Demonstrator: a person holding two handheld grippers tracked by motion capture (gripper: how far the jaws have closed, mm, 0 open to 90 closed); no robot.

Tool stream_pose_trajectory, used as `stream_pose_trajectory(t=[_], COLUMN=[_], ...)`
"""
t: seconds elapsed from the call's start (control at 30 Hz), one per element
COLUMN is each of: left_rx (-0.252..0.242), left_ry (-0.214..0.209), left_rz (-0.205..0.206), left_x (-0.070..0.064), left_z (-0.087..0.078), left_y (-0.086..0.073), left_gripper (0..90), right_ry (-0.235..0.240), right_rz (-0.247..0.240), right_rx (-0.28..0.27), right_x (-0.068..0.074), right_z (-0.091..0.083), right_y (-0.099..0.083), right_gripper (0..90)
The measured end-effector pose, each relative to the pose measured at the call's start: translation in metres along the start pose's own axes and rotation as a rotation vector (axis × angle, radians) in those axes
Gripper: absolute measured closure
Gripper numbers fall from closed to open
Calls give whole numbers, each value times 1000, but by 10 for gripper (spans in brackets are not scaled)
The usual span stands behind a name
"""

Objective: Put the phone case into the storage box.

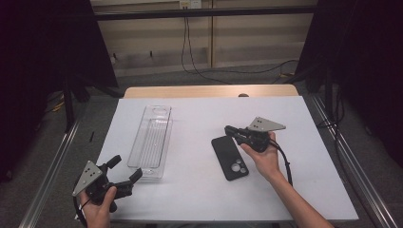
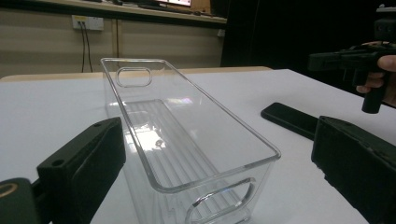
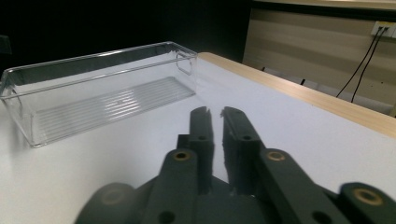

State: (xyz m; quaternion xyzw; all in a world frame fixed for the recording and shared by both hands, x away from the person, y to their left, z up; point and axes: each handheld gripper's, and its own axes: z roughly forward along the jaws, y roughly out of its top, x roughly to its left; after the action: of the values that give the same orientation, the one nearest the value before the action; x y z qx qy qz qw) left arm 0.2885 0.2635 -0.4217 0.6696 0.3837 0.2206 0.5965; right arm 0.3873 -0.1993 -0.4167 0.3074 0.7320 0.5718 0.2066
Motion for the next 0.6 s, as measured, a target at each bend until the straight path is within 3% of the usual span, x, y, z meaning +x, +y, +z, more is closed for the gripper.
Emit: stream_pose_trajectory(t=[0.13,0.43,0.6], left_rx=[2,3,8], left_ry=[-3,-4,-2], left_rz=[3,9,7], left_x=[-1,0,-1], left_z=[-1,0,0], left_y=[0,0,0], left_gripper=[30,30,30], right_ry=[25,49,65], right_rz=[15,64,90], right_rx=[7,139,166], right_x=[1,-3,-6], right_z=[5,6,4], right_y=[4,7,11], right_gripper=[900,900,900])
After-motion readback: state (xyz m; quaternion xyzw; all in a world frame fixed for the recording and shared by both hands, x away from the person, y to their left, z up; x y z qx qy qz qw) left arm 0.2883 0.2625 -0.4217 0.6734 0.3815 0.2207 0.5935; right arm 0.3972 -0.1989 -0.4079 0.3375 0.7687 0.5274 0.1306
